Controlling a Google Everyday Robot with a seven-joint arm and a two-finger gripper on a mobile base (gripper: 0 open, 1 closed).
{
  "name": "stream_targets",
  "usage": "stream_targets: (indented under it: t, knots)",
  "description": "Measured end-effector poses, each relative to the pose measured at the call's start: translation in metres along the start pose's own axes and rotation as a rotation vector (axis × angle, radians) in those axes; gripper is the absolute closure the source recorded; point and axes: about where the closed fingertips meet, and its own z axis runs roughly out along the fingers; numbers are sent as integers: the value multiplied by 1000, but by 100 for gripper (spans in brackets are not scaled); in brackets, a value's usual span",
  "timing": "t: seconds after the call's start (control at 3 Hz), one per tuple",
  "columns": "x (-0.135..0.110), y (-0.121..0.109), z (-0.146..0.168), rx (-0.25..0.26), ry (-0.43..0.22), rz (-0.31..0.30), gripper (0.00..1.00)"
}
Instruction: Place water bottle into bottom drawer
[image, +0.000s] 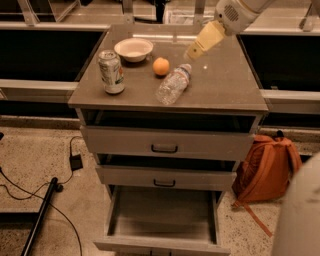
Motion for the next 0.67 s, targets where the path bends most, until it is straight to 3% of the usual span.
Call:
stream_targets:
  t: [0.67]
  knots:
    - [-35,-1,68,5,34,259,0]
